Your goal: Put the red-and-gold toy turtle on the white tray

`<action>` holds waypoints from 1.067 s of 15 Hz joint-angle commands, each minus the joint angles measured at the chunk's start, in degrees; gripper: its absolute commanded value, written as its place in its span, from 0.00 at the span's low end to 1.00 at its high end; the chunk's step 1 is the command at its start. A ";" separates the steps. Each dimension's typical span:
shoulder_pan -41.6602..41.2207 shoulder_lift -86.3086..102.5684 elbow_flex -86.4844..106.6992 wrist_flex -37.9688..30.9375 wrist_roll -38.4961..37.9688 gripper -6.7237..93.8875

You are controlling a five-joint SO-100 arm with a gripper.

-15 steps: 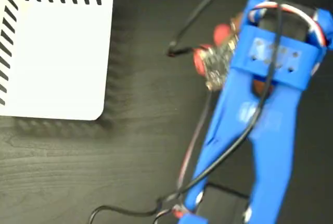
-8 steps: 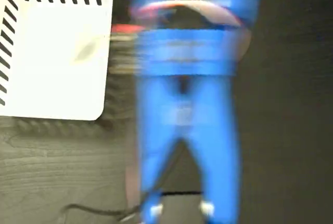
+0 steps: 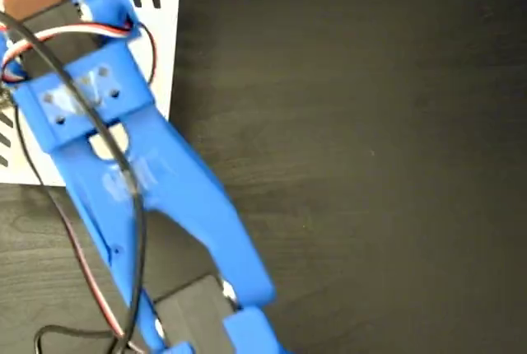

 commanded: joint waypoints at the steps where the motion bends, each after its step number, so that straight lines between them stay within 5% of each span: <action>1: -1.32 0.26 0.62 -3.60 0.09 0.07; 10: -1.49 -3.34 5.63 -5.27 -0.79 0.12; 12: -1.49 -3.34 6.77 -5.89 -0.88 0.20; 16: -2.72 -3.60 10.63 -6.59 -1.05 0.56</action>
